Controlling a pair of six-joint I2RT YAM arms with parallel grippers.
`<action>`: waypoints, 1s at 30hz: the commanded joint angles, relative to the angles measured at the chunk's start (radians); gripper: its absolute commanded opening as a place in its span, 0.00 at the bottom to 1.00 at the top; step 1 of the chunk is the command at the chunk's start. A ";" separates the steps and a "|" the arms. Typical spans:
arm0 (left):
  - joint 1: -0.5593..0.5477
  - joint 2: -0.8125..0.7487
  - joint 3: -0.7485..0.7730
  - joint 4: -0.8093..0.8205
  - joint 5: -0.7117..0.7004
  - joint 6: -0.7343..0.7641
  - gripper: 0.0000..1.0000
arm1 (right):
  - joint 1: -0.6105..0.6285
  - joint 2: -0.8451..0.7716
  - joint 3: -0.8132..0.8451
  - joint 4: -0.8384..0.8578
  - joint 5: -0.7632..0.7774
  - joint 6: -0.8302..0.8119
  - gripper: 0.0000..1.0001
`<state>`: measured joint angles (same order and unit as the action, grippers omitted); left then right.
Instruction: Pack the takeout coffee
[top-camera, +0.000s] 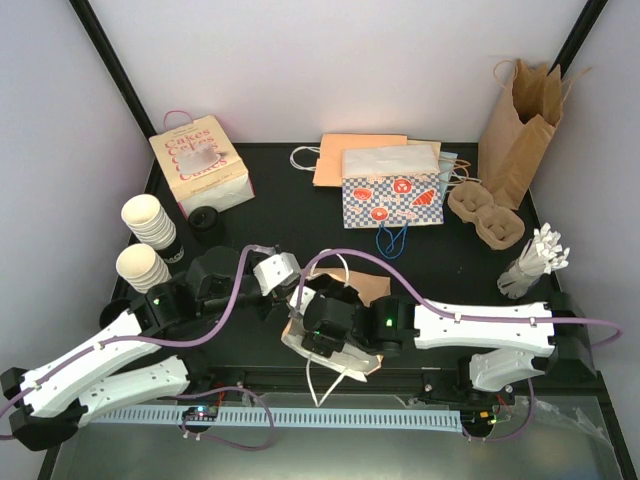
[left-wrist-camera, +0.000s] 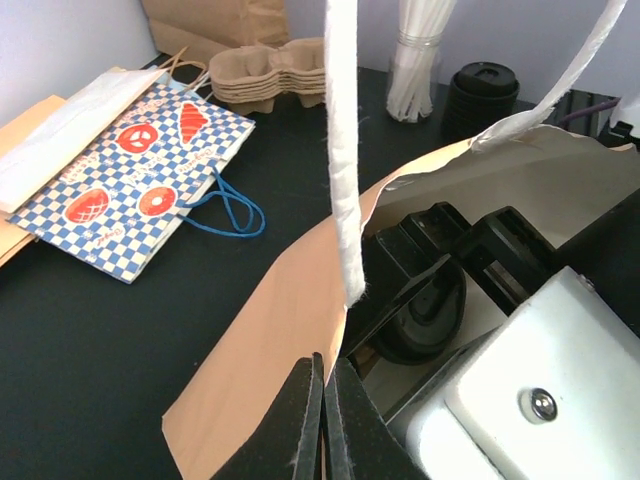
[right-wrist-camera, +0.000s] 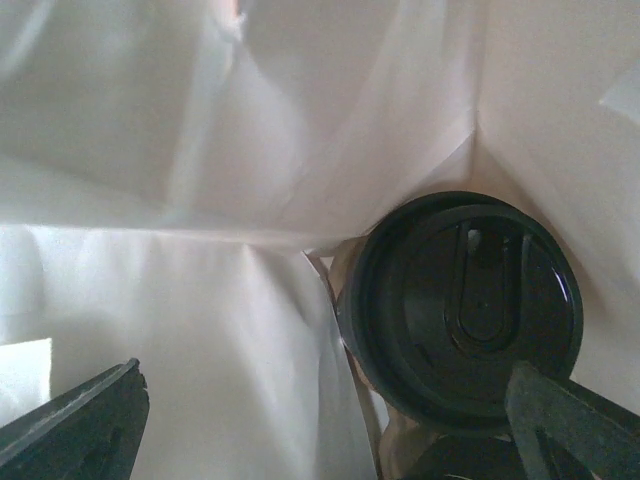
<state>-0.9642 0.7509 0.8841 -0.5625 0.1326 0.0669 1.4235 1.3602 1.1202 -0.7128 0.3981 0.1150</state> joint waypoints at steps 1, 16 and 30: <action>-0.024 -0.045 -0.019 0.071 0.102 -0.006 0.02 | 0.027 0.028 -0.084 -0.034 0.103 0.075 1.00; -0.030 -0.074 -0.028 0.082 0.158 -0.048 0.01 | 0.067 -0.037 -0.119 0.001 0.109 0.175 1.00; -0.030 -0.054 0.051 -0.013 0.080 0.022 0.02 | 0.106 -0.055 -0.149 -0.054 0.138 0.034 1.00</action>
<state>-0.9848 0.7067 0.8749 -0.5919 0.2104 0.0643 1.5112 1.3075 0.9749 -0.7326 0.5045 0.1951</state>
